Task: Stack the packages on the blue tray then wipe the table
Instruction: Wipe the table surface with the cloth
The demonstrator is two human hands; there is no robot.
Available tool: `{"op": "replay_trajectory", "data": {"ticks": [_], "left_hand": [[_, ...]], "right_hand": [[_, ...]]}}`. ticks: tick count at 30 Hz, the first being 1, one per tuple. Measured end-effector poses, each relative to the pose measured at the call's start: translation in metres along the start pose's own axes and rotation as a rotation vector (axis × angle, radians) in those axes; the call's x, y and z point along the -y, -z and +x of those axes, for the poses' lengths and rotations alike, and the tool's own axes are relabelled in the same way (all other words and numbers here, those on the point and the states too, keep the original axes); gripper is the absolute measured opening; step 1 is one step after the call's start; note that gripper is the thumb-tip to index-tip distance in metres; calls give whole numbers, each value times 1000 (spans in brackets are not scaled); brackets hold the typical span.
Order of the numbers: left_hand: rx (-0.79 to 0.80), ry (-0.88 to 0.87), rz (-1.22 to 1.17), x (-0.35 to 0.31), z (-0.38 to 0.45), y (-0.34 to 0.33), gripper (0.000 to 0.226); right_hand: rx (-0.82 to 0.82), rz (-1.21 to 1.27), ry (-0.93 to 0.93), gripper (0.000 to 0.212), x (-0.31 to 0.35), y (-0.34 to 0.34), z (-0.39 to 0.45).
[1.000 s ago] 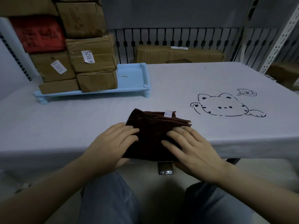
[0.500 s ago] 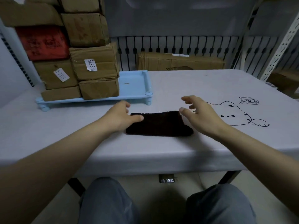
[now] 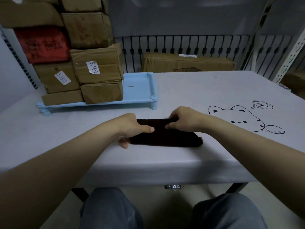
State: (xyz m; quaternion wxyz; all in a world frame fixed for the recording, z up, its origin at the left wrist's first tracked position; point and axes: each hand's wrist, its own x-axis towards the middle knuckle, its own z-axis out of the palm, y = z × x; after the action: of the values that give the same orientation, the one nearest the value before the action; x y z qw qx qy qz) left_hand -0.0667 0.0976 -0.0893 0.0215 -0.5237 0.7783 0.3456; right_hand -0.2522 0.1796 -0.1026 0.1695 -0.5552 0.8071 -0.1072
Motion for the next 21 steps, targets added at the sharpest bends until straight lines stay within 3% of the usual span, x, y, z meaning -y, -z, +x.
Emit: {"op": "replay_trajectory", "data": {"ticks": [3,6,9,13,16,21], "left_hand": [[-22,-25,-200,1,2,-6,46],[-3,-38,-726,-5,1,-9,30],[29,-81,-1182,-16,1,-7,47],[8,-255,-1203,-44,-8,7,52],[129,-368,-1133,-64,-19,22,53],[245,-425,-1102,-84,-25,27,51]], "right_hand": [[55,165,18,23,-2,8,-6],[127,314,-6,18,-8,15,-12],[138,472,7,24,-20,22,-19],[185,845,79,25,-38,32,-24],[315,1107,165,61,-51,35,-26],[443,1306,307,44,-46,33,-45]]}}
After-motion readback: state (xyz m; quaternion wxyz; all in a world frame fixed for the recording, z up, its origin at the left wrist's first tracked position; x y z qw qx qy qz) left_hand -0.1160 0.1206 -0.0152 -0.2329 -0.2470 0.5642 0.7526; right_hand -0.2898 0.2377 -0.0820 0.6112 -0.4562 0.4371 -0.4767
